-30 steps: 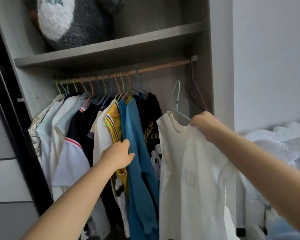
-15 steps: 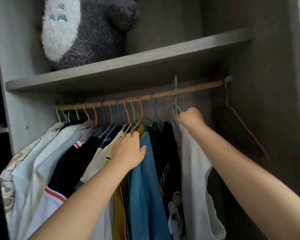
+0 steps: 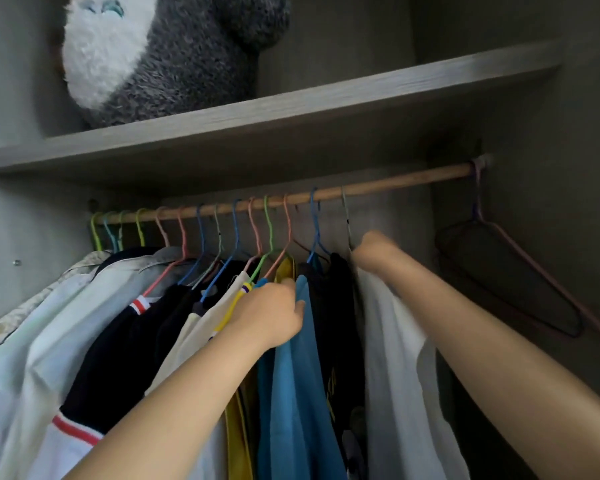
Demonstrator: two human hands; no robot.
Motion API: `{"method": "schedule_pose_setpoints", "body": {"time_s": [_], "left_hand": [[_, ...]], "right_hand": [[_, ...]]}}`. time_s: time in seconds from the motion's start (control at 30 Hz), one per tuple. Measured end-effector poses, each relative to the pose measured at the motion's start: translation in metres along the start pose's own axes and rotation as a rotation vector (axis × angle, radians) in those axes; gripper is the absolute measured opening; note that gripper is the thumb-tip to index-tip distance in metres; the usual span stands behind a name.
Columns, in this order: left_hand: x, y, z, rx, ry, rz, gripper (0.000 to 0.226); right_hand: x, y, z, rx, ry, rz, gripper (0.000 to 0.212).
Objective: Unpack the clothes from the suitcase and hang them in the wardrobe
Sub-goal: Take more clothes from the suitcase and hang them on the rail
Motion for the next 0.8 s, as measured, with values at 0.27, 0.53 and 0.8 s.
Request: {"method": "schedule_pose_setpoints", "body": {"time_s": [0.27,0.53,0.8], "left_hand": [[0.006,0.016,-0.004,0.013,0.068,-0.127,0.032],[0.025,0.058,-0.006,-0.029,0.083,-0.103,0.035],[0.087,0.161,-0.012,0.078,-0.085,0.181,0.033]], "right_hand": [[0.021,0.019,-0.01,-0.02,0.068,0.008,0.025],[0.039,0.089,-0.049,-0.166,0.511,0.183,0.032],[0.073,0.154,-0.12,-0.046,0.568,0.51,0.036]]}}
Point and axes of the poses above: each hand's wrist, its own y-axis away from the middle knuckle, its own z-axis out of the back of the hand, x = y × z, the point moved 5 cm from there along -y, towards the middle knuckle, and after that the axes turned 12 degrees about x, right-handed, at the moved point
